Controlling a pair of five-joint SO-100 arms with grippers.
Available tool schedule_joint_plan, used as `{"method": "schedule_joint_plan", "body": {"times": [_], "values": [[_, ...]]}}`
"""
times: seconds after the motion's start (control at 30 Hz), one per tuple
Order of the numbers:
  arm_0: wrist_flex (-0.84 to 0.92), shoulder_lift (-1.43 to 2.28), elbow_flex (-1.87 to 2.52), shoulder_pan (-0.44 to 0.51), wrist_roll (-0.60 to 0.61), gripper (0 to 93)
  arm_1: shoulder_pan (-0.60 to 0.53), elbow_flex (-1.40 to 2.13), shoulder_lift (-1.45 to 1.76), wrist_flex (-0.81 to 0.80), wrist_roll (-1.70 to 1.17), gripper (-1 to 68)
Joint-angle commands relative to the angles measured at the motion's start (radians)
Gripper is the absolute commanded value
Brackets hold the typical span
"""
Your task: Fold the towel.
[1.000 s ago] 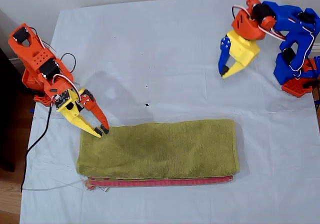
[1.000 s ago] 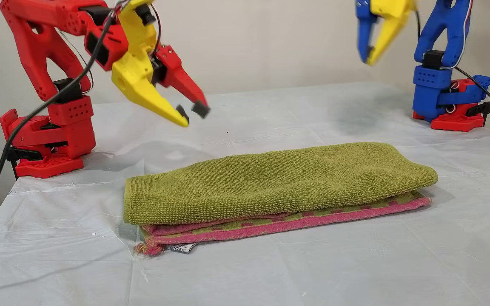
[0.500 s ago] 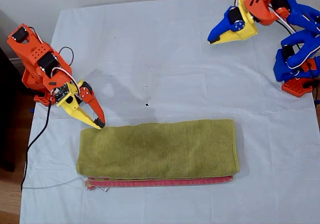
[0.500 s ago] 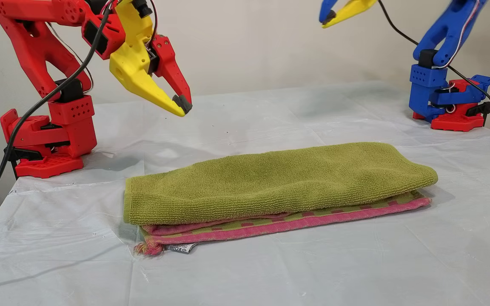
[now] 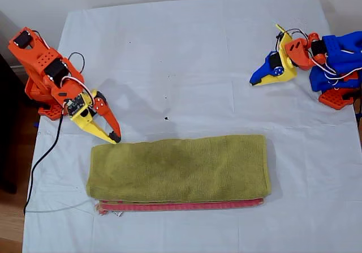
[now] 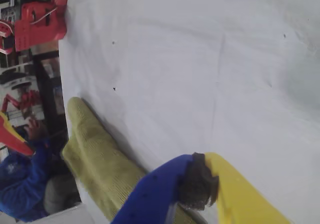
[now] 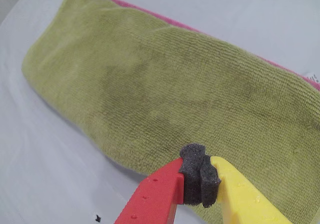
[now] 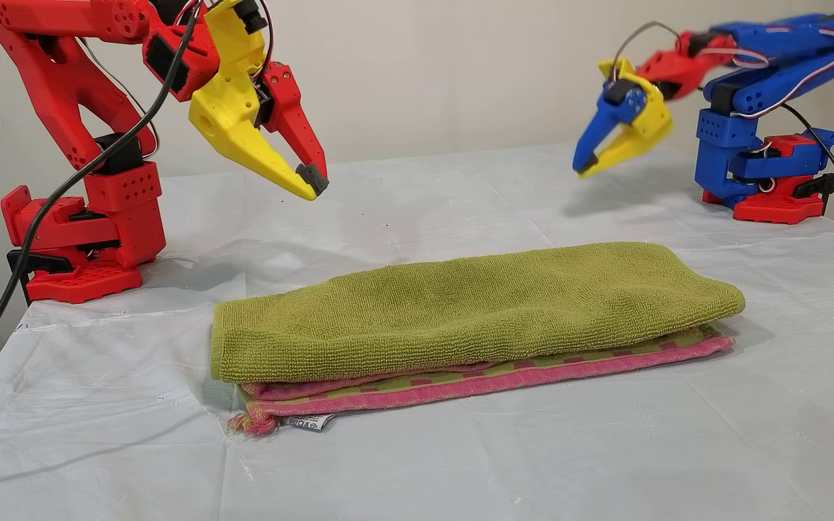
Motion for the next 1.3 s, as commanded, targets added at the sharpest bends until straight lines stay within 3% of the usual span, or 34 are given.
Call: {"method": "schedule_joint_plan", "body": {"times": [0.0,0.1,0.17,0.2,0.43,0.6,0.63,0.7,0.73,0.77,0.83,0.97,1.07,1.17,1.27], "values": [[-0.023,0.003,-0.086,-0.012,0.006,0.1,0.002,0.176,0.031,-0.144,0.061,0.2],[-0.037,-0.009,-0.083,-0.012,0.009,0.1,-0.031,0.290,0.318,-0.071,0.063,0.2],[-0.066,-0.015,-0.075,-0.017,0.014,0.1,-0.017,0.314,0.597,0.212,0.084,0.2],[-0.075,-0.020,-0.077,-0.017,0.020,0.1,0.009,0.308,0.637,0.279,0.123,0.2],[-0.121,-0.064,-0.095,0.000,0.031,0.1,0.123,0.314,0.635,0.291,0.313,0.1],[-0.124,-0.037,-0.087,0.026,0.025,0.1,0.052,0.314,0.635,0.298,0.364,0.1],[-0.124,-0.031,-0.087,0.032,0.025,0.1,0.040,0.296,0.635,0.336,0.235,0.1],[-0.124,-0.026,-0.084,0.038,0.023,0.1,-0.107,0.276,0.638,0.417,-0.270,0.1],[-0.126,-0.028,-0.083,0.040,0.023,0.1,-0.150,0.291,0.638,0.419,-0.413,8.2],[-0.126,-0.031,-0.083,0.040,0.023,0.1,-0.140,0.296,0.638,0.423,-0.420,10.3],[-0.133,-0.034,-0.083,0.040,0.026,0.1,-0.040,0.293,0.638,0.393,-0.322,8.0],[-0.133,-0.023,-0.080,0.040,0.028,0.1,-0.044,0.239,0.638,0.517,-0.061,4.8],[-0.129,-0.009,-0.072,0.040,0.025,0.1,-0.098,0.236,0.638,0.534,-0.094,3.2],[-0.129,-0.008,-0.072,0.041,0.023,0.1,-0.069,0.207,0.638,0.632,0.130,2.2],[-0.126,-0.025,-0.092,0.048,0.025,0.1,-0.077,0.207,0.638,0.634,0.095,1.4]]}}
